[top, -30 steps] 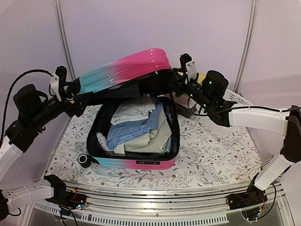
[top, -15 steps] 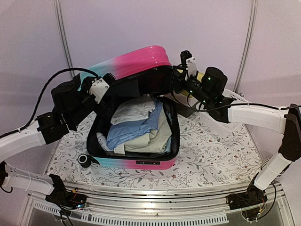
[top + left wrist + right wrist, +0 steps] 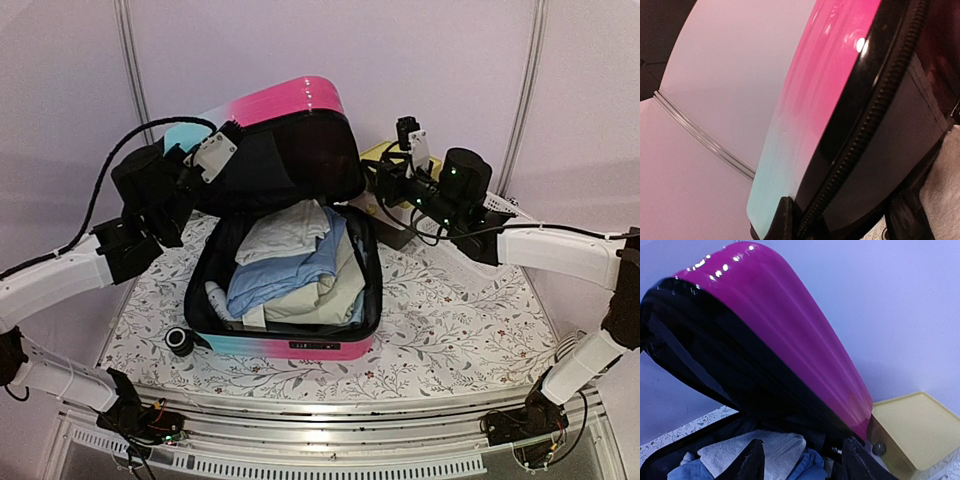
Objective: Open, take out, and arrange the luggage
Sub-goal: Open the luggage at the center of the board.
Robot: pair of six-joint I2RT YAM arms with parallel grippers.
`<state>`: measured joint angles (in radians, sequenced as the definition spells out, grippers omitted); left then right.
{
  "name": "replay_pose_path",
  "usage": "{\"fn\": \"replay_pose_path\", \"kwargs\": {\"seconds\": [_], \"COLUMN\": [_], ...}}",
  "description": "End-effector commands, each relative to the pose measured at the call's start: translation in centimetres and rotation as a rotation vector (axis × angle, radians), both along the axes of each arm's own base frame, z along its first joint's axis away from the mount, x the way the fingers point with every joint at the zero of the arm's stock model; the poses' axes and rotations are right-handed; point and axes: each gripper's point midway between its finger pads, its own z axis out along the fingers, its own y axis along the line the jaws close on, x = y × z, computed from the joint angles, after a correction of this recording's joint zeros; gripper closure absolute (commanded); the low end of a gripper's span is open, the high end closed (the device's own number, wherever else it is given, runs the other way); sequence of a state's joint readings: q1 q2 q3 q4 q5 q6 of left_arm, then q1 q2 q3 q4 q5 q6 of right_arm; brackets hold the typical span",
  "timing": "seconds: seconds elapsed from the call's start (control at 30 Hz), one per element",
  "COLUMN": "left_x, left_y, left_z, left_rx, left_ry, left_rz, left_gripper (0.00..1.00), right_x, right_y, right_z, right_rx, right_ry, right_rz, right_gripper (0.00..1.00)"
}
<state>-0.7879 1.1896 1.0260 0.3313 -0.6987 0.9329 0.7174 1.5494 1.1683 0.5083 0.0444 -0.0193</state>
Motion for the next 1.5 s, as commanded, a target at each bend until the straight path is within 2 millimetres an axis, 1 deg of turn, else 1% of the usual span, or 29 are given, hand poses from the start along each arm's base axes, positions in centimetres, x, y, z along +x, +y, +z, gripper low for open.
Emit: {"fn": "replay_pose_path", "kwargs": {"seconds": [0.0,0.1,0.27,0.37,0.4,0.53,0.6,0.67,0.73,0.8,0.83,0.87,0.9,0.97,1.03,1.07,1.1,1.17,1.2,1.23,1.33,1.47], "left_x": [0.8,1.2,1.9,2.1,2.1,2.1,2.1,2.1,2.0,1.9,1.7,1.7,1.5,1.2,0.7,0.4,0.1,-0.7,-1.1,-1.6,-3.3,-4.8], "left_y": [-1.1,-1.2,-1.6,-1.7,-1.8,-1.9,-2.0,-2.2,-2.3,-2.3,-2.4,-2.4,-2.5,-2.5,-2.5,-2.6,-2.5,-2.4,-2.4,-2.4,-2.6,-1.9], "left_z": [2.4,2.9,3.1,3.4,3.4,4.1,4.3,4.3,4.2,4.1,4.2,4.2,4.1,4.2,4.3,4.4,4.5,4.9,5.1,5.4,6.2,7.3], "left_rx": [-0.073,-0.066,-0.023,-0.011,-0.007,-0.005,-0.005,0.007,0.023,0.044,0.052,0.060,0.071,0.093,0.123,0.142,0.159,0.180,0.187,0.196,0.211,0.195], "left_ry": [-0.059,-0.073,-0.084,-0.088,-0.091,-0.103,-0.102,-0.098,-0.098,-0.097,-0.099,-0.099,-0.099,-0.103,-0.108,-0.112,-0.117,-0.124,-0.126,-0.127,-0.136,-0.144], "left_rz": [-0.026,-0.019,-0.005,0.002,0.002,-0.003,-0.012,-0.015,-0.011,-0.004,-0.005,-0.002,-0.003,-0.002,0.008,0.014,0.025,0.048,0.058,0.064,0.066,0.076], "left_gripper": [1.00,1.00,1.00,1.00,1.00,1.00,1.00,1.00,1.00,1.00,1.00,1.00,1.00,1.00,1.00,1.00,1.00,1.00,1.00,1.00,1.00,1.00], "right_x": [-1.4,-2.5,-5.4,-6.7,-7.1,-8.6,-9.5,-10.0,-10.1,-10.0,-9.8,-9.6,-9.6,-9.6,-9.7,-9.7,-9.8,-10.0,-10.2,-10.4,-11.0,-11.7], "right_y": [-2.1,-3.1,-4.6,-5.2,-5.5,-5.3,-4.7,-3.9,-3.3,-3.1,-3.2,-3.2,-3.1,-2.7,-2.0,-1.5,-1.0,0.3,1.0,1.7,3.5,5.0], "right_z": [-2.5,-5.3,-9.6,-13.0,-14.5,-19.0,-20.8,-22.0,-23.0,-24.5,-25.6,-25.9,-26.9,-27.8,-28.1,-28.2,-28.1,-27.7,-27.6,-27.4,-26.9,-26.5], "right_rx": [0.035,0.031,0.078,0.098,0.089,0.070,0.068,0.053,0.027,0.009,-0.009,-0.012,-0.032,-0.059,-0.078,-0.086,-0.099,-0.123,-0.143,-0.156,-0.194,-0.215], "right_ry": [0.166,0.300,0.537,0.706,0.776,0.953,1.009,1.031,1.042,1.072,1.096,1.102,1.122,1.131,1.132,1.131,1.126,1.112,1.102,1.098,1.090,1.089], "right_rz": [-0.011,-0.017,-0.004,-0.023,-0.039,-0.045,-0.048,-0.057,-0.088,-0.139,-0.170,-0.190,-0.211,-0.223,-0.210,-0.196,-0.177,-0.114,-0.074,-0.041,0.070,0.152], "right_gripper": [0.43,0.40,0.34,0.34,0.34,0.32,0.33,0.33,0.33,0.34,0.35,0.37,0.41,0.47,0.56,0.67,0.73,0.89,0.94,0.96,0.97,0.97]}}
